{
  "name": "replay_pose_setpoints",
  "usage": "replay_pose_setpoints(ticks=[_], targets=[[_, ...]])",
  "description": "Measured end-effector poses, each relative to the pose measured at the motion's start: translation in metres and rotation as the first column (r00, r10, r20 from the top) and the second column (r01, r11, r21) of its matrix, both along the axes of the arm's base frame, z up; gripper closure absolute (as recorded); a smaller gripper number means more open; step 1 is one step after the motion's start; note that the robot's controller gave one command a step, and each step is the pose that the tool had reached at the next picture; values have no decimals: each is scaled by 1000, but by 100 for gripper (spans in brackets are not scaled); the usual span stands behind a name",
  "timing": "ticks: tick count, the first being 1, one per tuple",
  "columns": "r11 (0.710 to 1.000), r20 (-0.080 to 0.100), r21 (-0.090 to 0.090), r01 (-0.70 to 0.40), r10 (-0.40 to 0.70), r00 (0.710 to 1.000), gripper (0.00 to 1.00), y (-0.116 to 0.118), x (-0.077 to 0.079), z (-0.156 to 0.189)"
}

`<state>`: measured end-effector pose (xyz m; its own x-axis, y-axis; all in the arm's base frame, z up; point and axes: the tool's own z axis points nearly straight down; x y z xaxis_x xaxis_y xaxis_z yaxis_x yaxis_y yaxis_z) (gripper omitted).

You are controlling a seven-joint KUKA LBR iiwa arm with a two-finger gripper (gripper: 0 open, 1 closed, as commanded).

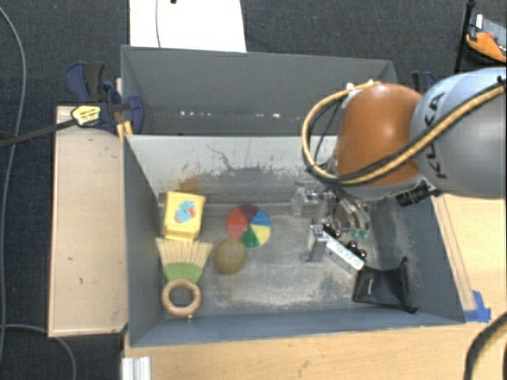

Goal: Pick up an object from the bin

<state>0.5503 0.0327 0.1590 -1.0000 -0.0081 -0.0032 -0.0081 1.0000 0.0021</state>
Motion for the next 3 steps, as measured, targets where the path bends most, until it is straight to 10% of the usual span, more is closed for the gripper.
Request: replay_pose_setpoints(ticks=[2, 3], targets=[[999, 3, 3, 50, -50, 999, 0, -43, -12, 14], [999, 8, -3, 45, -45, 999, 0, -76, 9, -26]])
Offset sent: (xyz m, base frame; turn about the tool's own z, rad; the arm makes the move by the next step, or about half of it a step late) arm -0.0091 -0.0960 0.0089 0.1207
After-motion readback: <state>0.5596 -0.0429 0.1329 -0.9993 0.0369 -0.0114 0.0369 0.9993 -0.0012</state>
